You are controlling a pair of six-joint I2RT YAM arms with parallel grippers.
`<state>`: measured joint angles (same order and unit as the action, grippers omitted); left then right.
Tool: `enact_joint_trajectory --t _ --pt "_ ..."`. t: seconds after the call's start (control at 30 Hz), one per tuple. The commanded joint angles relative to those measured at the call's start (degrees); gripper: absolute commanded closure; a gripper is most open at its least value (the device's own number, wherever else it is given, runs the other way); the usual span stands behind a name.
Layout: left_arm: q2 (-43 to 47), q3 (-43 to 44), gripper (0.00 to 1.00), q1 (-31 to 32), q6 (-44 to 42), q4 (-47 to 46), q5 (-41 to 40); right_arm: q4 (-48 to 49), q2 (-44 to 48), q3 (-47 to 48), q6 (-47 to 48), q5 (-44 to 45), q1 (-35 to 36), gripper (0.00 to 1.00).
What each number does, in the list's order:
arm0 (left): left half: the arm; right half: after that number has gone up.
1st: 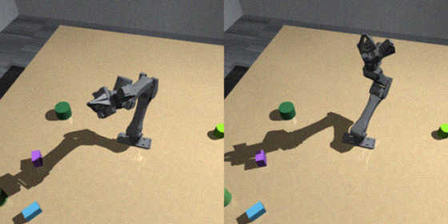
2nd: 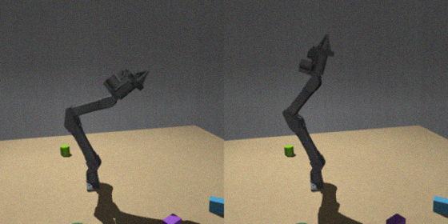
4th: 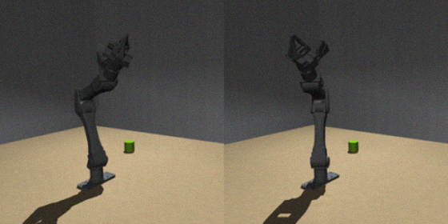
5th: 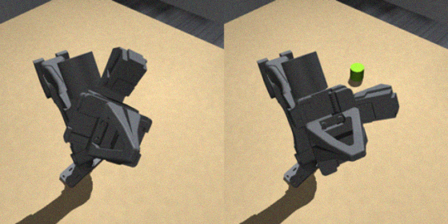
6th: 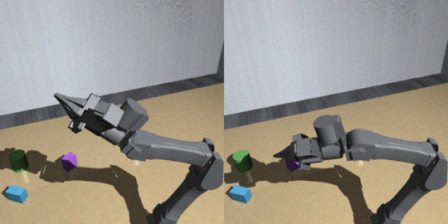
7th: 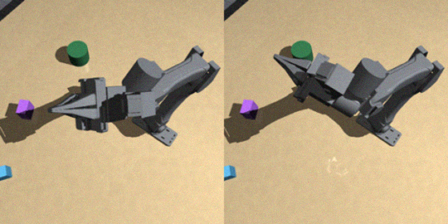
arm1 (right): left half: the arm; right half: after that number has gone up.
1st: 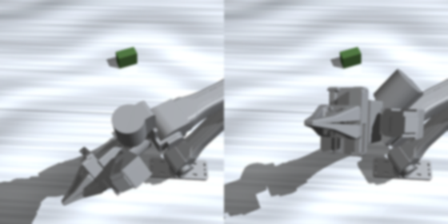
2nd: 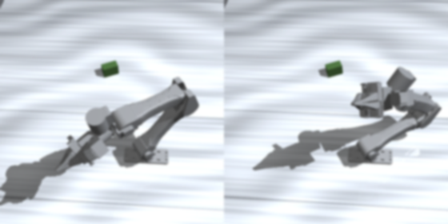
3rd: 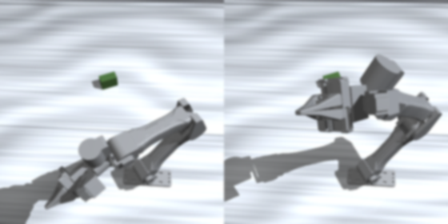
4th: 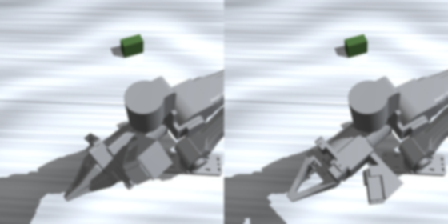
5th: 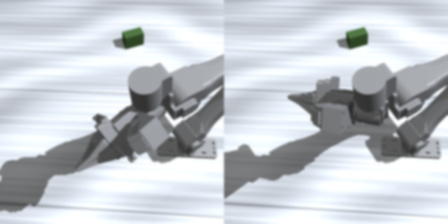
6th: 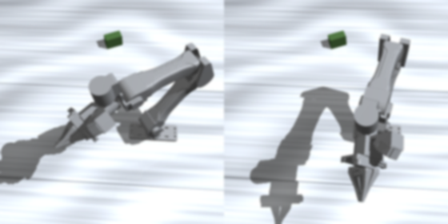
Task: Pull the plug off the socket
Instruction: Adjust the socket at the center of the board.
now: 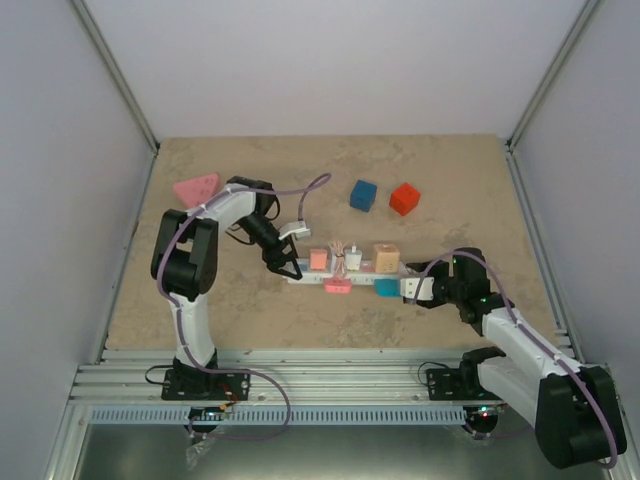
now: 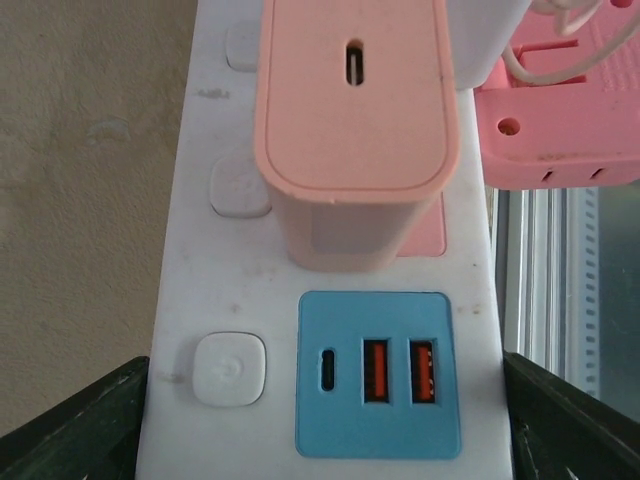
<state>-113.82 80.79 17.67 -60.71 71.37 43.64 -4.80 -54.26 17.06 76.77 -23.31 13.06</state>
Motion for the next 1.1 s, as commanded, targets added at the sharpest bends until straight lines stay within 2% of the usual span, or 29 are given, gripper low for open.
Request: enact_joint_trajectory --t 0.0,0.13,0.4,0.5,0.6,0.77,0.9,1.0,1.07 --pt "-0.08 2.64 0.87 -0.36 -3.38 3.82 9.08 1.74 -1.01 -0.24 -1.05 -3.78 -0.23 0.42" --pt "-1.12 2.58 0.88 -0.51 -3.8 4.34 10.25 1.89 -1.66 -0.95 -0.39 -5.2 -0.23 0.35" --pt "-1.67 2.52 0.92 -1.45 -1.96 2.97 11.32 1.98 -2.72 -1.81 -0.19 -5.66 -0.23 0.34" --pt "-1.69 2.71 0.92 -1.63 -2.2 3.12 11.38 4.46 -4.09 -2.36 -1.15 -4.76 -0.23 0.42" --pt "-1.91 2.94 0.91 -1.76 -3.18 4.05 11.59 6.87 -6.22 -1.84 -2.35 -4.04 -0.23 0.55" --pt "-2.41 3.09 0.89 -1.85 -4.24 5.03 11.75 8.24 -7.61 -1.09 -3.54 -5.77 -0.23 0.64" --pt "-2.71 2.92 0.85 -1.98 -4.45 5.12 11.9 8.18 -6.92 -0.48 -4.07 -7.36 -0.23 0.83" --pt "-2.85 3.09 0.81 -2.19 -4.5 5.09 11.99 7.87 -5.8 -0.76 -3.33 -8.16 -0.23 0.91" --pt "-3.05 3.21 0.73 -2.48 -4.45 5.03 11.94 7.78 -4.99 -1.02 -2.66 -8.48 -0.23 0.98"
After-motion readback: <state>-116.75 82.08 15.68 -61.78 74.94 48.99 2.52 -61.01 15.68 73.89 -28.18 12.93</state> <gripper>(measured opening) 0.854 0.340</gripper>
